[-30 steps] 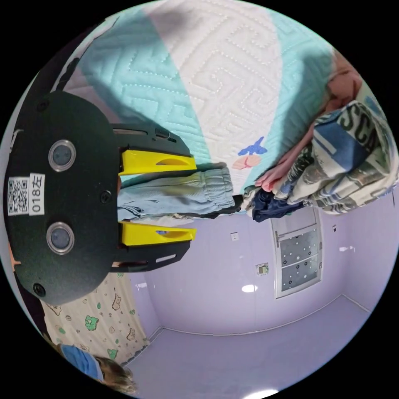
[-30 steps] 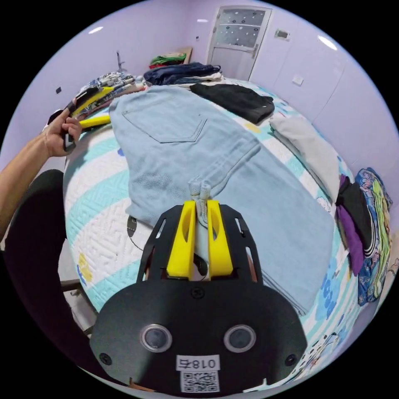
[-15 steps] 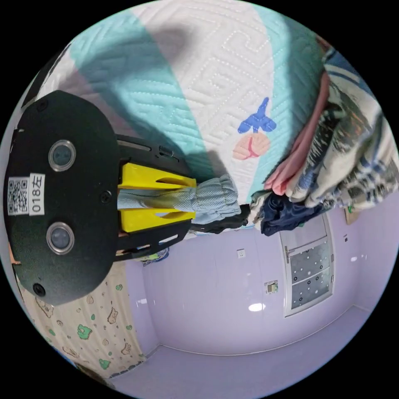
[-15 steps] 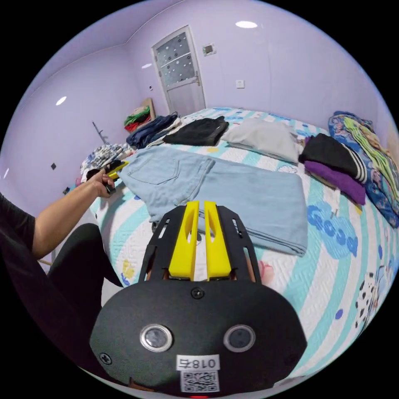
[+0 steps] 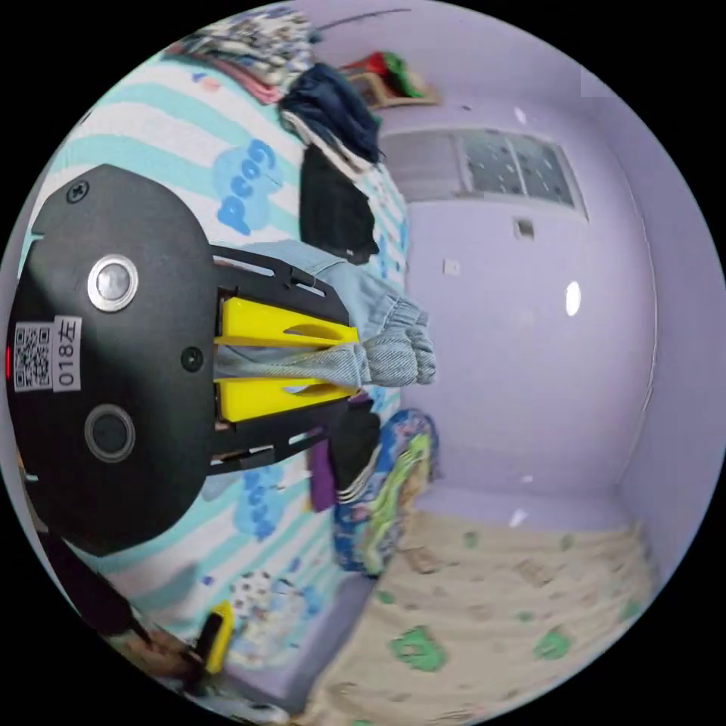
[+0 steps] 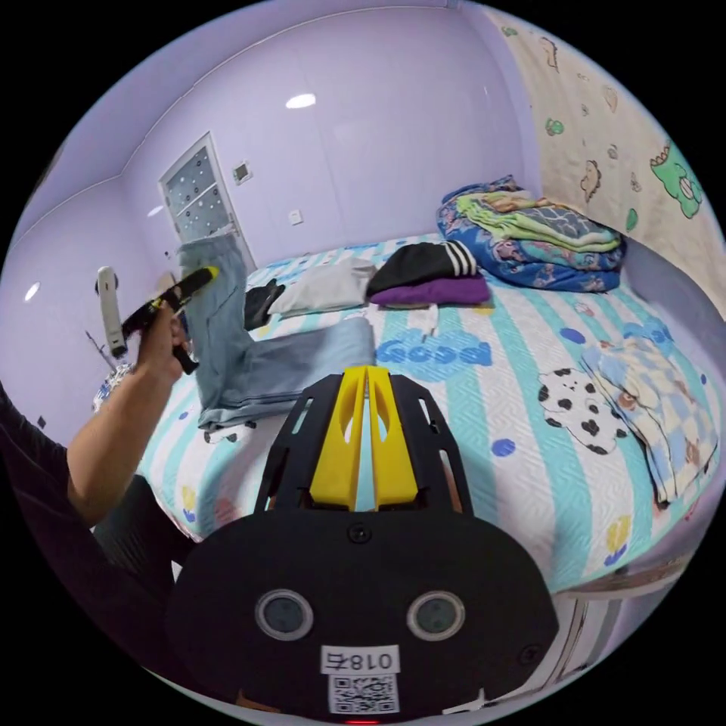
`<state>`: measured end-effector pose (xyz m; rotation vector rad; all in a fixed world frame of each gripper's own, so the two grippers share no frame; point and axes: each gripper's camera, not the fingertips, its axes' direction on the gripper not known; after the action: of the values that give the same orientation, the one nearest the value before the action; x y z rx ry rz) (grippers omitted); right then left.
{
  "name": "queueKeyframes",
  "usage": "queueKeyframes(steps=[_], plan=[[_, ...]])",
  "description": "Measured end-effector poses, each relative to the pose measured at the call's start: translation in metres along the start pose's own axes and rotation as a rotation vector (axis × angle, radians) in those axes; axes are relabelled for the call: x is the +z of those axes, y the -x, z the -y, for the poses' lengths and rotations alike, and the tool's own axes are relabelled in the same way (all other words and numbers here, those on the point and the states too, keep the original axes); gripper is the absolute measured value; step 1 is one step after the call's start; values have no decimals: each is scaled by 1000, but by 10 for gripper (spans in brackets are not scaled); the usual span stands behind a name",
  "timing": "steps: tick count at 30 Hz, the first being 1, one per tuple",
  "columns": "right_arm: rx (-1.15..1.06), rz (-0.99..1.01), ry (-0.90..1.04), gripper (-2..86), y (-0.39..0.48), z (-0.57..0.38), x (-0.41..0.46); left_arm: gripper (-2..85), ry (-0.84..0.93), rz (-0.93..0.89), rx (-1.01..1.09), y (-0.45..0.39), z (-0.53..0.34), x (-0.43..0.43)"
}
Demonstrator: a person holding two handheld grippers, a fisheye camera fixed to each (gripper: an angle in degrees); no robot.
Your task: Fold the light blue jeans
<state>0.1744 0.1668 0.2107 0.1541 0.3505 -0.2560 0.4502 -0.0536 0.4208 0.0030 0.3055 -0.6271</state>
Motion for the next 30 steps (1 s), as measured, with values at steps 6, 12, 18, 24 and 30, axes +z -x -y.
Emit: queueKeyframes(steps=[6, 12, 18, 24, 30], plan=[[51, -43, 29, -3, -40, -11, -12, 102, 347, -75, 265, -118, -56, 98], [58, 55, 8, 8, -56, 13, 14, 109, 38, -327, 42, -37, -13, 31], [-2, 184, 44, 72, -28, 80, 86, 102, 77, -188, -331, 135, -10, 40], [128, 80, 146, 122, -63, 116, 160, 134, 325, -478, -755, 289, -57, 146], [371, 181, 239, 141, -123, 100, 184, 146, 489, -484, -769, 324, -69, 219]])
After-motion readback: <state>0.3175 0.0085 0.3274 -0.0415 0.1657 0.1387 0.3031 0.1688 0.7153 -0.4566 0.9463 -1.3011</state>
